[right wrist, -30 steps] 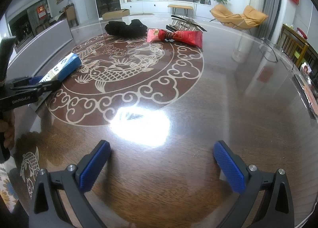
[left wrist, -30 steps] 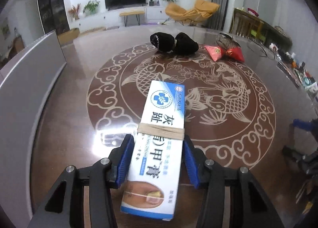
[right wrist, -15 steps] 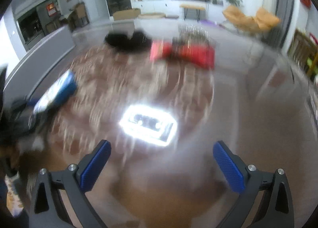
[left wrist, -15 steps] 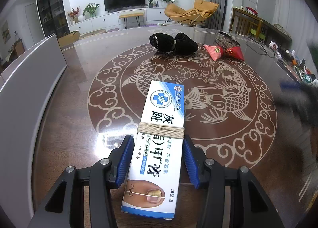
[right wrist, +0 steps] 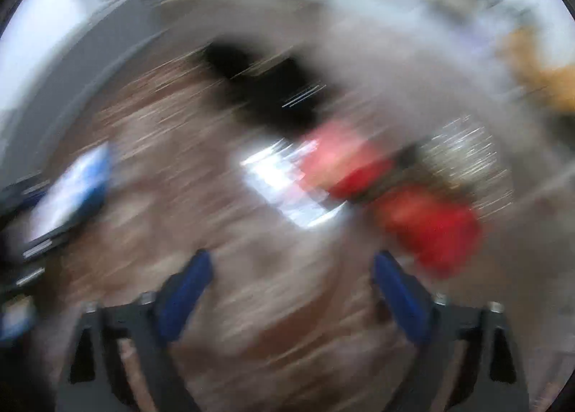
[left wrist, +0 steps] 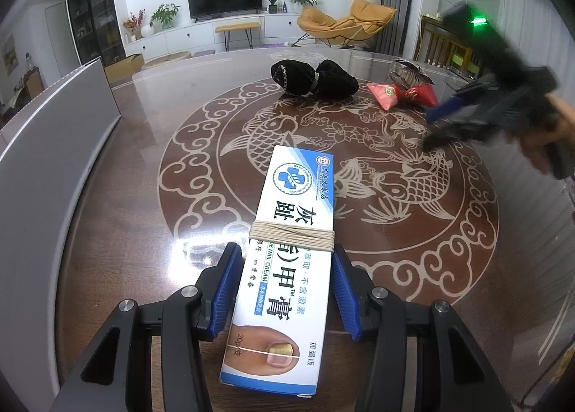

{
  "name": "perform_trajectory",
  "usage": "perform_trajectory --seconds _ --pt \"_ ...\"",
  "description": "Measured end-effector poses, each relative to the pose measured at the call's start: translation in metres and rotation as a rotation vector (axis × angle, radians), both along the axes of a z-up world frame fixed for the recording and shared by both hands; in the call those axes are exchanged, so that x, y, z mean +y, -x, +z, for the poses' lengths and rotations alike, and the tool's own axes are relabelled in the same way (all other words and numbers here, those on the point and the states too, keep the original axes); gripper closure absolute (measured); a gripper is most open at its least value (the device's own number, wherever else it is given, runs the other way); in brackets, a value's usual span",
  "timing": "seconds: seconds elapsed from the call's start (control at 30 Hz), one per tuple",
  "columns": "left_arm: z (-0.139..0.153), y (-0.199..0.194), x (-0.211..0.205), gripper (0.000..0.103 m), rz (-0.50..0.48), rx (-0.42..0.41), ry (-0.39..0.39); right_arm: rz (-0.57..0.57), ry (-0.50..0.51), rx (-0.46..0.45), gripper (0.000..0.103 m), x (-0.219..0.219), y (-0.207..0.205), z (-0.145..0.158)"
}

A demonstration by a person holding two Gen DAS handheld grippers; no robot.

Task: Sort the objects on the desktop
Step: 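Grasp the red candy packet with the right tool while the left tool holds the cream box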

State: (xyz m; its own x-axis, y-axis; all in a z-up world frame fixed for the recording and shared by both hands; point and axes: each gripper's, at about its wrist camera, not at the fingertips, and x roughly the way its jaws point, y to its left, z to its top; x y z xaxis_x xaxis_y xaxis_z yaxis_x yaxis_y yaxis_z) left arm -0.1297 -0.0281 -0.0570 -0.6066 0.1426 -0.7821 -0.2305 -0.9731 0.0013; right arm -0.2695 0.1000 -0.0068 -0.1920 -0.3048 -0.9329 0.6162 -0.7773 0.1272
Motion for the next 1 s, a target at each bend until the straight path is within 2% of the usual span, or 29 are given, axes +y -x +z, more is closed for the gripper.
perform_trajectory --seconds 0.07,0.1,0.2,0.27,0.37,0.43,0.47,0.5,0.53,0.6,0.7,0.73,0.8,1.0 --pt "0.0 0.0 0.0 0.053 0.0 0.001 0.0 0.056 0.037 0.001 0.018 0.005 -0.012 0.009" --pt "0.0 0.0 0.0 0.053 0.0 0.0 0.0 0.043 0.028 0.043 0.018 0.01 -0.013 0.015" --pt "0.0 0.0 0.0 0.053 0.0 0.0 -0.001 -0.038 -0.078 0.194 0.017 0.021 0.0 0.023" --pt "0.0 0.0 0.0 0.053 0.0 0.0 0.0 -0.056 -0.118 0.216 0.017 0.02 0.017 0.012" --pt "0.0 0.0 0.0 0.053 0.0 0.0 -0.001 -0.087 -0.17 0.17 0.017 0.017 0.037 -0.017" --pt "0.0 0.0 0.001 0.053 0.0 0.0 -0.001 -0.116 -0.2 0.196 0.017 0.02 0.044 -0.034" --pt "0.0 0.0 0.001 0.053 0.0 0.0 -0.001 -0.138 -0.154 0.168 0.017 0.026 0.047 -0.037" --pt "0.0 0.0 0.001 0.053 0.0 0.0 -0.001 -0.151 -0.122 0.133 0.026 0.028 0.049 -0.04" --pt "-0.001 0.0 0.001 0.053 0.0 0.0 0.0 -0.162 -0.08 0.096 0.031 0.033 0.049 -0.042" --pt "0.0 0.0 0.001 0.053 0.0 0.0 0.0 -0.113 -0.083 0.056 0.035 0.03 0.038 -0.044" --pt "0.0 0.0 0.001 0.053 0.0 0.0 0.0 -0.018 -0.04 -0.062 0.037 0.027 0.011 -0.048" --pt "0.0 0.0 0.001 0.053 0.0 0.0 0.0 -0.023 -0.048 -0.053 0.037 0.028 0.003 -0.049" --pt "0.0 0.0 0.001 0.053 0.0 0.0 0.0 -0.087 -0.075 -0.01 0.035 0.032 0.003 -0.052" --pt "0.0 0.0 0.001 0.053 0.0 0.0 0.0 -0.433 0.068 0.059 0.025 0.047 0.044 -0.07"
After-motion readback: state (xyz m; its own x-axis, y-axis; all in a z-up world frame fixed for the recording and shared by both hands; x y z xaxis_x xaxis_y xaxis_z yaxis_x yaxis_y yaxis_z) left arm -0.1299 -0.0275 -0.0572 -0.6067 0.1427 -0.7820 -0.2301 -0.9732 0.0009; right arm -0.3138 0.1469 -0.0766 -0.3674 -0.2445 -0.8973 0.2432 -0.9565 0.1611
